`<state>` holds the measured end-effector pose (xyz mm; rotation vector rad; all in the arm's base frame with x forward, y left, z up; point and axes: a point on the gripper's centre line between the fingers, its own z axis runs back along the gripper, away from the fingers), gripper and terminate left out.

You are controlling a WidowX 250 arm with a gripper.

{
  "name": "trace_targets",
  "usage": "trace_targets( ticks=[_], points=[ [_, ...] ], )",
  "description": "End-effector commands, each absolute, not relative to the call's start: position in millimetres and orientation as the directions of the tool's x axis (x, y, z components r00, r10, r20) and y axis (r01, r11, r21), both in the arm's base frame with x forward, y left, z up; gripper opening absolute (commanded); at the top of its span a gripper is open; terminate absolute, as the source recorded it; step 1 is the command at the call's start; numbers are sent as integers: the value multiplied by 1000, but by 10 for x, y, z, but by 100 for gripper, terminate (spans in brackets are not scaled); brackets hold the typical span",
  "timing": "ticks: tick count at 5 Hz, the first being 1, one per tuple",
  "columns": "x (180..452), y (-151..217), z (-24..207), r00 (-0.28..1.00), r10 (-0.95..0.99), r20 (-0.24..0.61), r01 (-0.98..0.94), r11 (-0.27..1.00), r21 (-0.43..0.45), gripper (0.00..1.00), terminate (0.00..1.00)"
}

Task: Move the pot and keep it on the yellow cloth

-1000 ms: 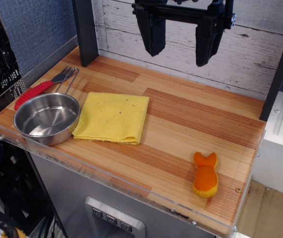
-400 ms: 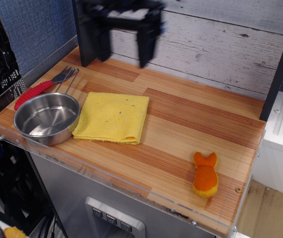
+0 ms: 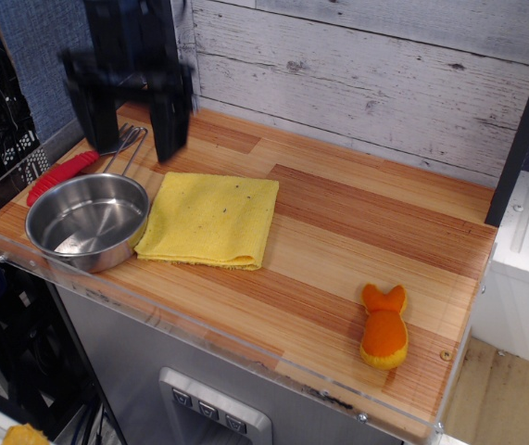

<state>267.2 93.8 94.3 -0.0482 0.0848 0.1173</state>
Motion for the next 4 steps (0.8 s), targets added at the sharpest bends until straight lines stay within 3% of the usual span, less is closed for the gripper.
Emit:
trace_targets(
  ticks=[1,4],
  points=[
    [2618,986,480,968,102,-229,-103,995,10,100,0],
    [2617,1097,290,949,109,-296,-112,994,8,100,0]
  ],
)
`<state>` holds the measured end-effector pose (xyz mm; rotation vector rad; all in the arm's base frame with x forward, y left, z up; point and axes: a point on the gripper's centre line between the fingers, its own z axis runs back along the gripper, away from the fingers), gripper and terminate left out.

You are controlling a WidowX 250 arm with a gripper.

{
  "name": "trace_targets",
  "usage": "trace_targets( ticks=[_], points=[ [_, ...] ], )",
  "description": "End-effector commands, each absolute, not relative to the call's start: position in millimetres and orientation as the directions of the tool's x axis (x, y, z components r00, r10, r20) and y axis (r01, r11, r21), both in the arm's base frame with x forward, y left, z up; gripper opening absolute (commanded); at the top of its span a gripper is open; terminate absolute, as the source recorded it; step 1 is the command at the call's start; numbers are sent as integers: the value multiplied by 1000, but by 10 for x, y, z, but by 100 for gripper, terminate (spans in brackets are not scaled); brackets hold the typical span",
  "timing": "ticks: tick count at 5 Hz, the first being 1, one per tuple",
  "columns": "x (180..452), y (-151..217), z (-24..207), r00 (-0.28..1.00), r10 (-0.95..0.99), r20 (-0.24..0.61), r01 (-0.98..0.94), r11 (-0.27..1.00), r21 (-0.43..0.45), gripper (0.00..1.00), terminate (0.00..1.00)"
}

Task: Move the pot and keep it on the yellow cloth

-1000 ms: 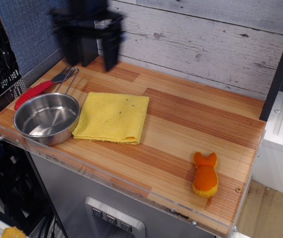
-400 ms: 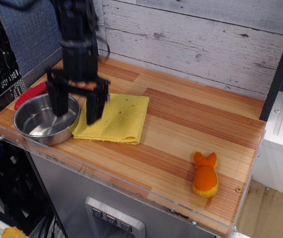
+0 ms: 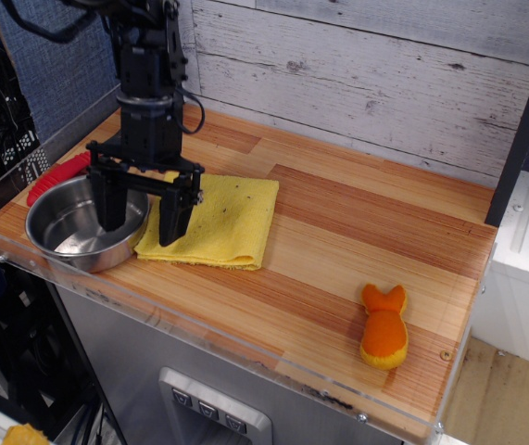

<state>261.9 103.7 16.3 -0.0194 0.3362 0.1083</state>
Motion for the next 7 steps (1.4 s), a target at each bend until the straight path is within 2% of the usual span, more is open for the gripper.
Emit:
trace_targets(
  ticks=[1,3,4,5,6,7],
  points=[
    [2610,1107,285,950,108,-293,-110,994,11,0,0],
    [2592,1109,326,954,97,-284,-96,995,18,0,0],
    [2555,1061,482,965,116,-236,-103,993,65,0,0],
    [2461,946,939,983,179,-47,-170,973,156,0,0],
    [2304,751,1405,972,177,154,-206,957,203,0,0],
    [2301,497,1674,965,68,254,-126,968,218,0,0]
  ],
)
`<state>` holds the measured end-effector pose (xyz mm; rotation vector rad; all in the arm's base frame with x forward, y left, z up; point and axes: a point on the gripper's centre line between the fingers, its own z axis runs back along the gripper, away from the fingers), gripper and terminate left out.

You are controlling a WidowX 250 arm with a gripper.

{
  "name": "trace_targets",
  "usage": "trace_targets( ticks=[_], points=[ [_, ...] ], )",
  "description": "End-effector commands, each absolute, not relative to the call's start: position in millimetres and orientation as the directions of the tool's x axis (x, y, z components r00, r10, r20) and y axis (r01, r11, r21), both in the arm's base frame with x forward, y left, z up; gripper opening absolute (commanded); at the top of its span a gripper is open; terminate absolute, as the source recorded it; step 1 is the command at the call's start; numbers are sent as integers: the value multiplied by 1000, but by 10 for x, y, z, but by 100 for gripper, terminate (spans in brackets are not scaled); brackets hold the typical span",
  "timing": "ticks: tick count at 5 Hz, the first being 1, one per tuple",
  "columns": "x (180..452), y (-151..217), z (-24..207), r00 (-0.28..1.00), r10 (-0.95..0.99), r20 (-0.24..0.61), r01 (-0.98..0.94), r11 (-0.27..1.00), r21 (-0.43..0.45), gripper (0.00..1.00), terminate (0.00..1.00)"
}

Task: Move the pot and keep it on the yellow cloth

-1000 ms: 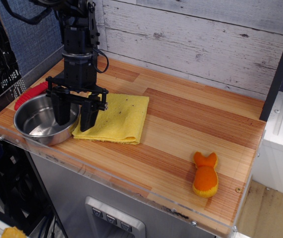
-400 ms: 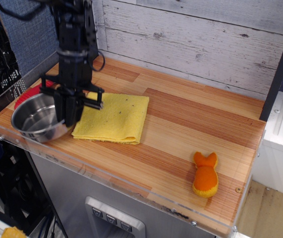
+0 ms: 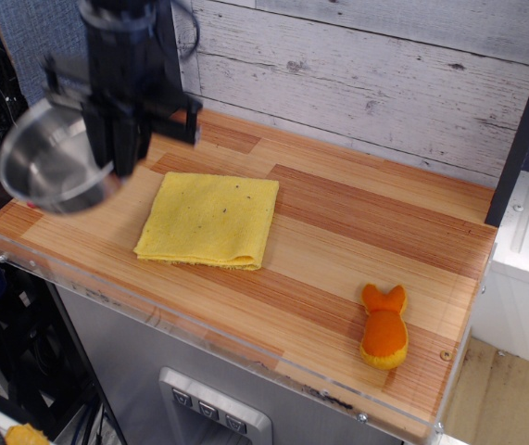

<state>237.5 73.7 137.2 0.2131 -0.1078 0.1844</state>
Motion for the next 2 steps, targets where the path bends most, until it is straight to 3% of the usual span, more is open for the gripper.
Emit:
trace_targets(
  ticks=[1,2],
  points=[
    [2539,176,1555,968,-42,247,-17,973,230,0,0],
    [2851,160,1249,990,-11,140,-13,985,170,0,0]
  ],
)
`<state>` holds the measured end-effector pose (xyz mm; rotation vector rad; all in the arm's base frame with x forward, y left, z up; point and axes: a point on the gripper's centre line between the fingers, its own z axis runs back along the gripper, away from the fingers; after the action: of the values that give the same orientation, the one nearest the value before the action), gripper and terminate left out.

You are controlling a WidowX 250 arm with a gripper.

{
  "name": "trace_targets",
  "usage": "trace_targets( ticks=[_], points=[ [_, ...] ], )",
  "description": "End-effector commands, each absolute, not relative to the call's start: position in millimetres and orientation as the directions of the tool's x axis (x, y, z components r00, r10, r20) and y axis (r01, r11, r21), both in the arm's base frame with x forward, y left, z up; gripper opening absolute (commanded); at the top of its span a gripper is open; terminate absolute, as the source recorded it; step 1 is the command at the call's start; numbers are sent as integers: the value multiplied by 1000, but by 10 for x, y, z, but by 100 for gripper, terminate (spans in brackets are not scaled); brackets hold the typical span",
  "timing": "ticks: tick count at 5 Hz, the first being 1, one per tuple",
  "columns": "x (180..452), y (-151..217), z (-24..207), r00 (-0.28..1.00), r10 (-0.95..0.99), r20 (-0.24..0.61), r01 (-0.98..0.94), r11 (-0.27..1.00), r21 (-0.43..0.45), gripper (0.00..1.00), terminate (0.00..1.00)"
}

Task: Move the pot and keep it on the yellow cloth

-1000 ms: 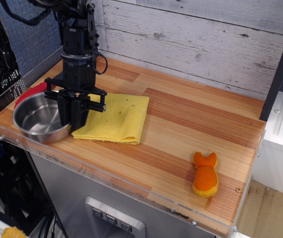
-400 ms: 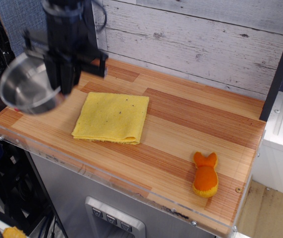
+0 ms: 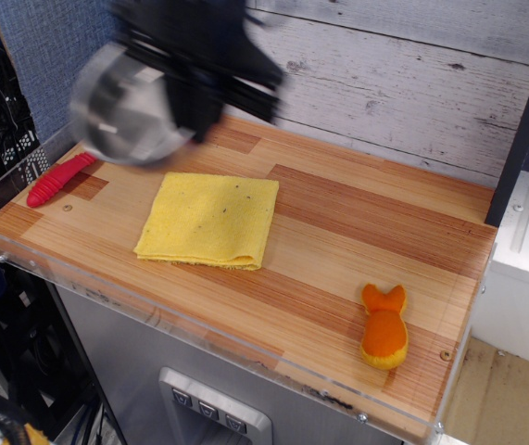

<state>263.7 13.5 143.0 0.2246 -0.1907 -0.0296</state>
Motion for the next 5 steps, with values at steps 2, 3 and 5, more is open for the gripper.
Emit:
trace_targets(
  ticks=[2,3,5],
  points=[
    [3199,407,704,996,74,-41,-66,984,166,0,0],
    [3168,456,605,992,92,-83,-77,983,164,0,0],
    [3071,442,693,993,85,-86,-71,984,162,0,0]
  ],
)
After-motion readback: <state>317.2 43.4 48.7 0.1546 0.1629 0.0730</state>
